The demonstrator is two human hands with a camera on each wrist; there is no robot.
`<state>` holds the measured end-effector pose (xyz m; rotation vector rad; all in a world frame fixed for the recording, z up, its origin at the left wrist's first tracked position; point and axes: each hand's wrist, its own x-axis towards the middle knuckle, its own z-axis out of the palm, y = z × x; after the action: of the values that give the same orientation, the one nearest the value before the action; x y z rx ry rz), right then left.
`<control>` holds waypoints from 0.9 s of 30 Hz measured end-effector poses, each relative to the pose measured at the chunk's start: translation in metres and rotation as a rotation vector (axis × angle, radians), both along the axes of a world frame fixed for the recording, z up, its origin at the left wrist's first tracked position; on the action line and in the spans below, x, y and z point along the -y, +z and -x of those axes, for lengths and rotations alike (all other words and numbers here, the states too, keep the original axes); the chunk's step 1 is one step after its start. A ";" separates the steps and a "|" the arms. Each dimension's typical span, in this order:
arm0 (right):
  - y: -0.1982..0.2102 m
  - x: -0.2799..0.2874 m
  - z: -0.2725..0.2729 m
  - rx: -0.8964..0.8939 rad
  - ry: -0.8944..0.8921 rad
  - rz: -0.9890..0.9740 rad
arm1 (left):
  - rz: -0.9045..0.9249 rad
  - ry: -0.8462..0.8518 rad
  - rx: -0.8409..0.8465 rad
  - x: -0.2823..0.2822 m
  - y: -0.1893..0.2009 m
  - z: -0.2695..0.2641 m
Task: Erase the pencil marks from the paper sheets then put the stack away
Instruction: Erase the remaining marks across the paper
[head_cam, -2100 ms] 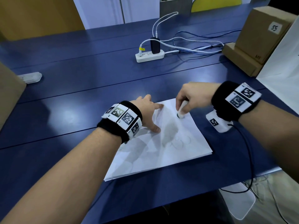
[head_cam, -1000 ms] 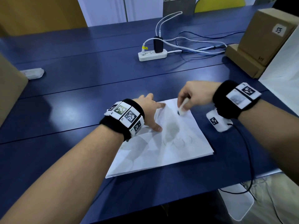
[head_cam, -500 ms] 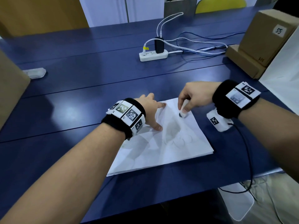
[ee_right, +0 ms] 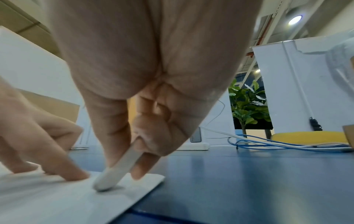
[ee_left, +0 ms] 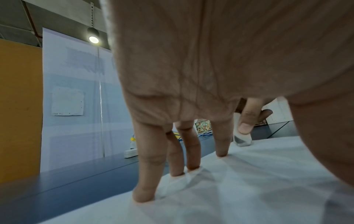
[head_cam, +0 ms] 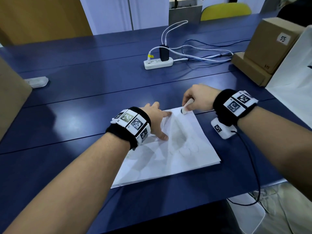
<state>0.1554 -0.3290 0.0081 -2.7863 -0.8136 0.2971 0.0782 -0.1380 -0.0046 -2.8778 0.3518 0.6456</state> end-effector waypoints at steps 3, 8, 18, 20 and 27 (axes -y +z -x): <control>0.001 0.004 0.004 -0.126 0.044 0.032 | 0.003 -0.002 -0.001 0.001 0.001 0.000; 0.003 -0.002 0.007 -0.202 0.103 0.032 | 0.016 0.003 -0.011 0.000 0.000 0.000; 0.006 -0.012 0.013 -0.276 0.164 0.034 | 0.017 0.000 0.004 -0.002 -0.001 0.000; 0.005 -0.016 0.003 -0.114 0.090 -0.003 | 0.020 -0.003 0.011 -0.002 -0.001 0.000; -0.001 -0.011 0.015 -0.266 0.161 0.027 | 0.010 -0.003 0.004 -0.002 0.000 0.000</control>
<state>0.1401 -0.3177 0.0076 -2.6309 -0.9717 0.6939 0.0784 -0.1356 -0.0048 -2.8874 0.3602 0.6398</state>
